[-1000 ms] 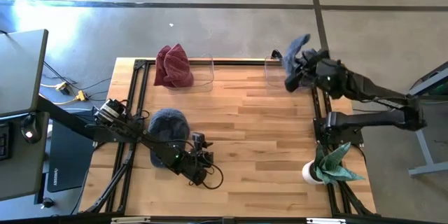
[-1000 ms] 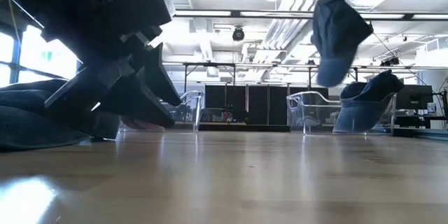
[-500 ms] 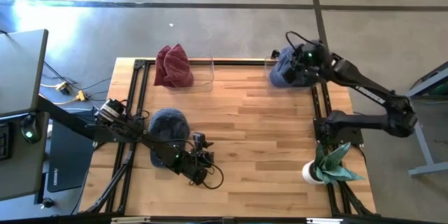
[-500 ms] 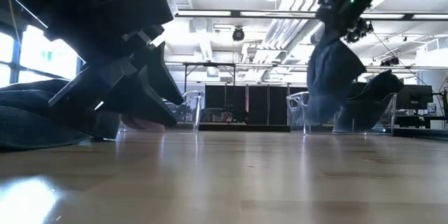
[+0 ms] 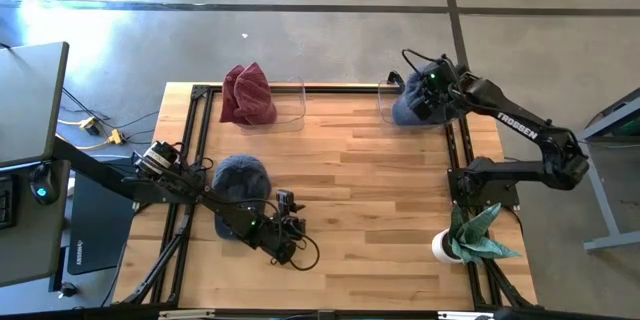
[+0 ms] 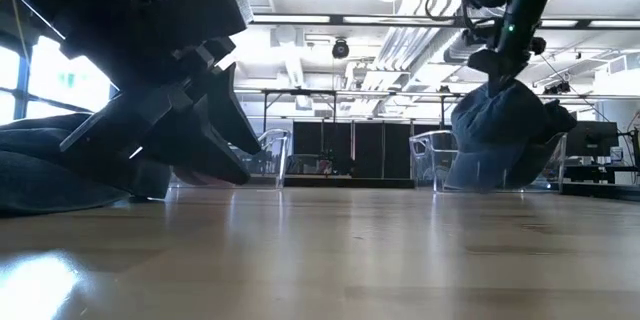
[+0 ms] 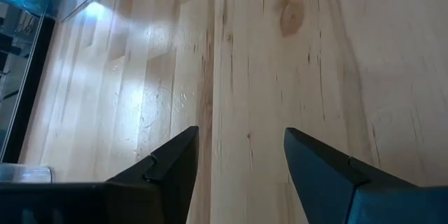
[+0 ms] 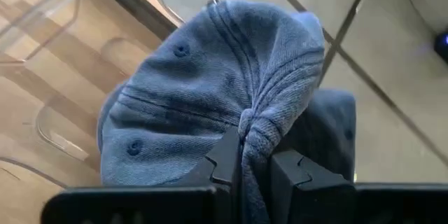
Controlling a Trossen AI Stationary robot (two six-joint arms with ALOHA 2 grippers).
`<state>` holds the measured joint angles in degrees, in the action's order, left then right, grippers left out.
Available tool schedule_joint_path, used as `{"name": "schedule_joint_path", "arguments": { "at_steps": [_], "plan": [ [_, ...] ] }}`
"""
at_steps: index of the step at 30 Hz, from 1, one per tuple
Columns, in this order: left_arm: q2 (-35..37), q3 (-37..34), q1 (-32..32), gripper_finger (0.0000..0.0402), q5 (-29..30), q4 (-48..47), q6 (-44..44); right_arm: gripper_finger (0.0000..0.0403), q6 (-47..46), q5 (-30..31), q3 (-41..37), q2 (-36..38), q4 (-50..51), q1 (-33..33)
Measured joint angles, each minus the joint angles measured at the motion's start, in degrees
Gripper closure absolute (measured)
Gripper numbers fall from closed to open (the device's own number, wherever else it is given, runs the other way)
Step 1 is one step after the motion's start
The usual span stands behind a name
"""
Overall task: Pick & Place hat
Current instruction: Put the top blue cap into the right transparent bin
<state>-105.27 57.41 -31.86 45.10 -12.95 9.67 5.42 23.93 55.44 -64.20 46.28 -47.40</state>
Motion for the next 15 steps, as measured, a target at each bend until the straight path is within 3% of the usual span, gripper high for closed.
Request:
{"name": "schedule_joint_path", "arguments": {
  "at_steps": [7,11,15],
  "plan": [
    [0.0,0.0,0.0,0.0197,-0.07,0.02,0.2,0.0283,-7.52,2.83,1.78,0.46,8.17,0.01],
    [-0.02,0.0,0.0,0.0197,-0.07,0.53,0.17,0.0232,-19.2,-0.15,7.23,0.55,14.6,0.72],
    [-0.02,0.0,0.01,0.0197,-0.75,2.59,-0.31,0.0219,-21.27,-4.22,10.01,0.48,11.94,2.61]
  ]
}}
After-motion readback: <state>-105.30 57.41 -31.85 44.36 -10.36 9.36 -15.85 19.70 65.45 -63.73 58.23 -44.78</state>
